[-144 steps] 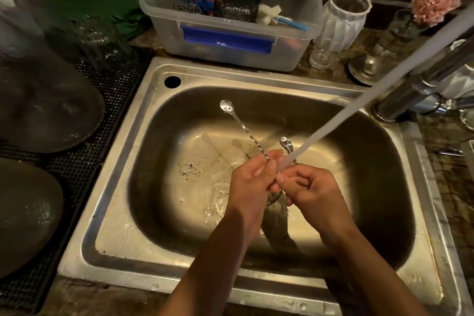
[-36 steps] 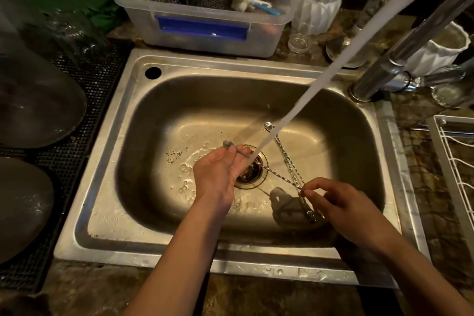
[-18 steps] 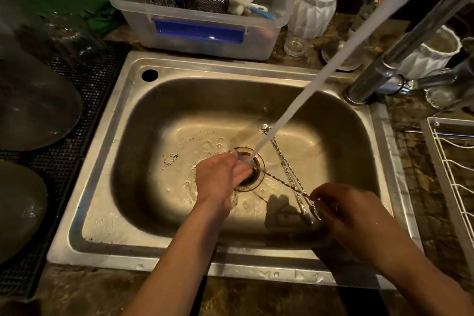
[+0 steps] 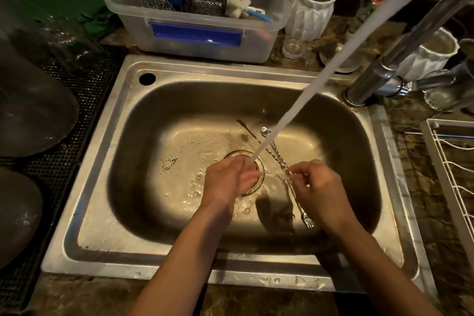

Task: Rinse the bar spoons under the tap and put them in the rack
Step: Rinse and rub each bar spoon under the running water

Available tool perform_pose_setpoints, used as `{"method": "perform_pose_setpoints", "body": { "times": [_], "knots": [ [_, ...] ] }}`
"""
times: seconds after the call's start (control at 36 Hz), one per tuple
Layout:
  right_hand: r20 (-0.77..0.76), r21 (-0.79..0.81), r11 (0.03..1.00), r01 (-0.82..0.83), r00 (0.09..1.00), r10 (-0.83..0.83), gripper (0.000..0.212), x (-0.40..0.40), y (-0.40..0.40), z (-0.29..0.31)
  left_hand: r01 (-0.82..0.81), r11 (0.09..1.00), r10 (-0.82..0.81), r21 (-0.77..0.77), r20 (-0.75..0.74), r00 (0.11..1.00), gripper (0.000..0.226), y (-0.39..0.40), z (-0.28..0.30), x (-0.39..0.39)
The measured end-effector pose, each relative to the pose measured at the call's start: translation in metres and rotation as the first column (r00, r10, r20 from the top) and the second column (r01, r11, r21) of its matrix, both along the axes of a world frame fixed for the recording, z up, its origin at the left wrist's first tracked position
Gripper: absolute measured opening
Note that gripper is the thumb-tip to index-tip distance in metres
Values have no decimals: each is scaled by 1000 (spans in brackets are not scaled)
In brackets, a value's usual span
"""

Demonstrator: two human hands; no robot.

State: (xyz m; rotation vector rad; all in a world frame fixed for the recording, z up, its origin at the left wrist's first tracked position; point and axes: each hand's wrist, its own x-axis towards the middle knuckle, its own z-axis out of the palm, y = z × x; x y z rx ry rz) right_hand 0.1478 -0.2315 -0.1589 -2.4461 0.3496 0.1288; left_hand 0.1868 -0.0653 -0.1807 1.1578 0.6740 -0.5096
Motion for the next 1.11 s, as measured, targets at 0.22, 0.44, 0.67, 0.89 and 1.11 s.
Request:
{"method": "perform_pose_setpoints", "body": {
  "times": [0.22, 0.44, 0.67, 0.89, 1.11],
  "knots": [
    [-73, -44, 985, 165, 983, -168, 20, 17, -6, -28, -23, 996, 13, -92, -116, 993, 21, 0, 0, 2],
    [-162, -19, 957, 289, 944, -289, 19, 15, -10, -46, -18, 998, 9, -60, -143, 990, 22, 2, -2, 3],
    [-294, -33, 932, 362, 887, -355, 27, 23, -14, -52, -39, 999, 35, -26, -163, 986, 18, 2, -4, 4],
    [-402, -143, 929, 342, 837, -370, 21, 18, -10, -42, 22, 998, -15, 62, -121, 992, 17, 3, 0, 0],
    [-312, -88, 967, 239, 915, -255, 7, 17, -18, -34, 182, 929, -195, 322, 7, 981, 25, 6, 7, -14]
  ]
}}
